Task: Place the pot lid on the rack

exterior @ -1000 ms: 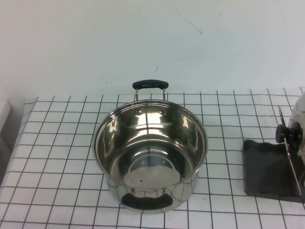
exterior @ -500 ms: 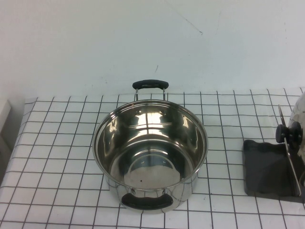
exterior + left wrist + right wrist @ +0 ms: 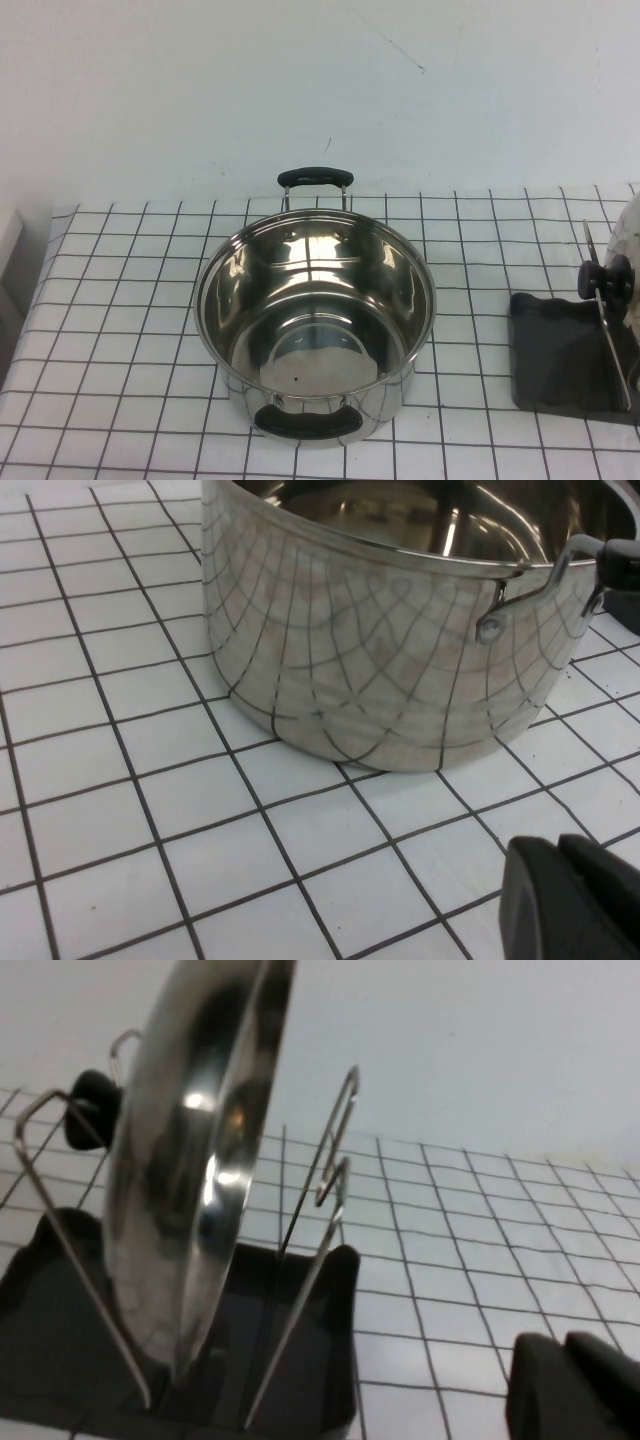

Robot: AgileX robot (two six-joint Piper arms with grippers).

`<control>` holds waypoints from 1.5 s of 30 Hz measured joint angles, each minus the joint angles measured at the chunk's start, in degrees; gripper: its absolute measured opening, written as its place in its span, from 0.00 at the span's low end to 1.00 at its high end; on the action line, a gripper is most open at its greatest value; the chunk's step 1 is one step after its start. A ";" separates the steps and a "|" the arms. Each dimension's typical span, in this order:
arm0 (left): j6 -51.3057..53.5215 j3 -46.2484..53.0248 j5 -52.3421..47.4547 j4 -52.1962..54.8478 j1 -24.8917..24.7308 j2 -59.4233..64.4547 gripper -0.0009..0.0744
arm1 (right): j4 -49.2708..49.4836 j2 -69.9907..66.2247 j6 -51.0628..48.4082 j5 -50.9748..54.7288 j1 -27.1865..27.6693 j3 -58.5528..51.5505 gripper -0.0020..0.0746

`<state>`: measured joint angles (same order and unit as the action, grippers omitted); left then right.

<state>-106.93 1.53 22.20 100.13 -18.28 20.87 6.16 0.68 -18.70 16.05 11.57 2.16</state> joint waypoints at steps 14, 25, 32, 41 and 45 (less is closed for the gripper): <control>-0.50 0.00 0.32 0.00 0.00 0.00 0.01 | -12.50 0.00 15.42 3.91 -10.74 -3.69 0.05; -0.50 0.00 0.45 0.00 0.00 0.00 0.01 | -14.00 0.09 21.98 4.11 -12.97 -3.69 0.05; -0.50 0.00 0.45 0.08 0.00 0.00 0.01 | -14.04 0.09 23.11 4.11 -12.97 -3.69 0.05; -0.50 0.00 0.45 0.08 0.00 0.00 0.01 | -14.04 0.09 23.20 4.11 -12.97 -3.69 0.05; -0.50 0.00 0.45 0.08 0.00 0.00 0.01 | -14.04 0.09 23.20 4.11 -12.97 -3.69 0.05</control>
<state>-107.43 1.53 22.65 100.21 -18.28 20.87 -7.89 0.77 4.50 20.16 -1.39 -1.52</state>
